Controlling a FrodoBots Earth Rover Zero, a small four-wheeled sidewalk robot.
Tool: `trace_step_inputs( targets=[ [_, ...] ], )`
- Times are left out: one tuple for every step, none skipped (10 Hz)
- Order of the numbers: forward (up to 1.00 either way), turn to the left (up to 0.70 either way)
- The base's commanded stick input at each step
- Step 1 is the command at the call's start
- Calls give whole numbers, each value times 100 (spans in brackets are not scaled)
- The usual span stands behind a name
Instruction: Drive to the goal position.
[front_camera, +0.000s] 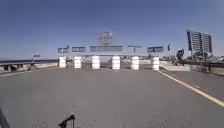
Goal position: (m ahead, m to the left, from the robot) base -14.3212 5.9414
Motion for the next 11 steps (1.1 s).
trace_step_inputs(
  targets=[
    [0,0],
    [0,0],
    [0,0],
    [0,0],
    [0,45],
    [0,45],
    [0,45],
    [0,45],
    [0,45],
    [0,45],
    [0,45]
  ],
)
